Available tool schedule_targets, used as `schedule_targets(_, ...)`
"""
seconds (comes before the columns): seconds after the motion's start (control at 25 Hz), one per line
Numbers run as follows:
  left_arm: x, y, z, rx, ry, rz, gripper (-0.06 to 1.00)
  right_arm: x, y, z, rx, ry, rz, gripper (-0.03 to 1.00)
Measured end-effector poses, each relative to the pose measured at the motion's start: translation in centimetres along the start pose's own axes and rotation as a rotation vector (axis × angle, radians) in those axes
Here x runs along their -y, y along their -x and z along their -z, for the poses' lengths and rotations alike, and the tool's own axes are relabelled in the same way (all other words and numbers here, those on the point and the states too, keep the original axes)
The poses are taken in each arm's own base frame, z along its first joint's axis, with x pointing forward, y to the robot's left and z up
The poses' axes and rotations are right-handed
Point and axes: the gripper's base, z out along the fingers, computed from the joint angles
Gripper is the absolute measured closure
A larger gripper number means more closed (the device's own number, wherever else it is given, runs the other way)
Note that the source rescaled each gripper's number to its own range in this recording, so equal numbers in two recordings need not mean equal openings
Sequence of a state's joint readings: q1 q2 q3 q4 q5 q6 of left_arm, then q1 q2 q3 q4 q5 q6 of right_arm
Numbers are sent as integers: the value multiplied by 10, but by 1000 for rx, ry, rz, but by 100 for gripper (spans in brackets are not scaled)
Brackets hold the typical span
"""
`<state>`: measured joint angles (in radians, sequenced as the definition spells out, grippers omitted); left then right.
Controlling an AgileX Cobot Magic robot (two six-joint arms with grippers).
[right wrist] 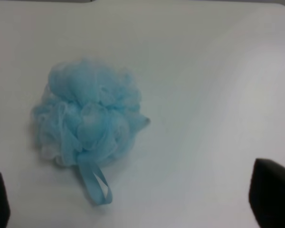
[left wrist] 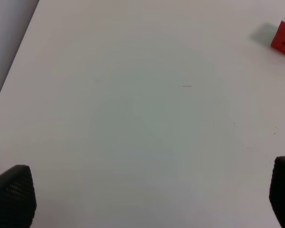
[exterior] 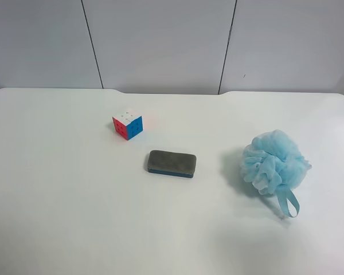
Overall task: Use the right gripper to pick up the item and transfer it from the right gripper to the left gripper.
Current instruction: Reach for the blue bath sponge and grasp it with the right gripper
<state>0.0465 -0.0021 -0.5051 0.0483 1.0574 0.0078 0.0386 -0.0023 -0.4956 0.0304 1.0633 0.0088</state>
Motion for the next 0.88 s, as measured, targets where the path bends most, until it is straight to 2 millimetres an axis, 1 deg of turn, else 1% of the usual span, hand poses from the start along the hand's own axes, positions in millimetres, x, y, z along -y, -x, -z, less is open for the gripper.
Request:
schedule_targets(0.6,0,0,0,0,0,0,-5,0,1,0,-10,0,-6,-3)
schedule_targets(0.64,0,0,0,0,0,0,-5,0,5,1,-34,-1,-13,-3)
schedule_targets(0.72,0,0,0,0,0,0,-5,0,20,-1,-75,-2,-30,-3)
schedule_targets(0.8,0,0,0,0,0,0,-5,-1,42,-8,-131,-5,-33,-3)
schedule_targets(0.88,0,0,0,0,0,0,-6,-1,64,-21,-196,-7,-34,-3)
